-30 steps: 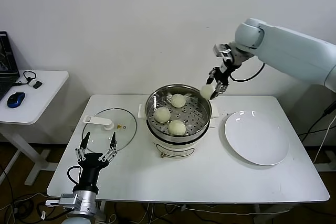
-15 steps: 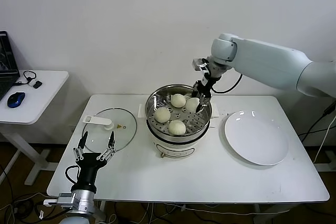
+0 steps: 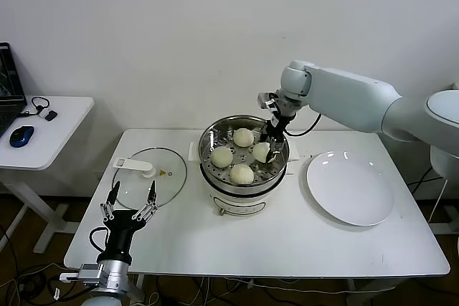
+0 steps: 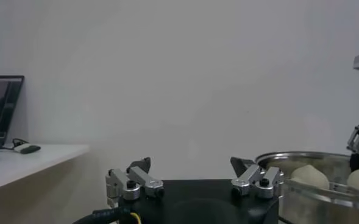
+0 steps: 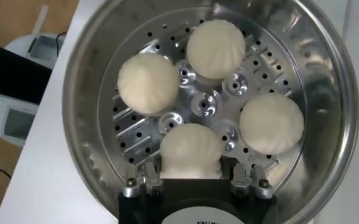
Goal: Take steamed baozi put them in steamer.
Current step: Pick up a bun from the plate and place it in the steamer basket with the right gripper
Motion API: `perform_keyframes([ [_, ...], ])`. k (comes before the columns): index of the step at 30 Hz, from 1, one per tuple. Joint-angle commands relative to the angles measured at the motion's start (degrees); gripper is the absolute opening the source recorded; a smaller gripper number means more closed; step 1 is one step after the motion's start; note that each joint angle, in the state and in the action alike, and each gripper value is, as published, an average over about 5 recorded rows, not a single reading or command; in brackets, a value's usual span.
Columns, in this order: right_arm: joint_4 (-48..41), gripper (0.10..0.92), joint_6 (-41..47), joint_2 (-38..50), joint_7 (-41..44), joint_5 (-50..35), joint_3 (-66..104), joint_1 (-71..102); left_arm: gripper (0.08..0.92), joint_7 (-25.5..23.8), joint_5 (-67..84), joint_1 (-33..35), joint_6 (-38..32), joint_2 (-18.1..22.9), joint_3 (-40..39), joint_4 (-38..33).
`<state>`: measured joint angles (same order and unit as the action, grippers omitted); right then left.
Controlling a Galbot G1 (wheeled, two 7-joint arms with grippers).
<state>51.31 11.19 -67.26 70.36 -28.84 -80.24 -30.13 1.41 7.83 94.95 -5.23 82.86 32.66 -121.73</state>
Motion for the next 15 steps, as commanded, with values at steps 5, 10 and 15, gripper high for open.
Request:
perform_keyframes([
  [5, -4.76, 0.636, -1.37, -2.12, 0.42, 4.27, 1.22, 2.63, 0.823, -0.02, 0.08, -0.09, 0.03, 0.01, -0.02, 0.10],
  [10, -5.03, 0.636, -1.87, -2.28, 0.47, 5.06, 1.33, 2.71, 0.823, -0.02, 0.18, 0.02, -0.06, -0.03, 0.04, 0.13],
  [15, -5.03, 0.637, -1.86, -2.59, 0.20, 5.12, 1.46, 2.98, 0.823, -0.02, 0.23, 0.04, -0.07, -0.02, 0.03, 0.11],
])
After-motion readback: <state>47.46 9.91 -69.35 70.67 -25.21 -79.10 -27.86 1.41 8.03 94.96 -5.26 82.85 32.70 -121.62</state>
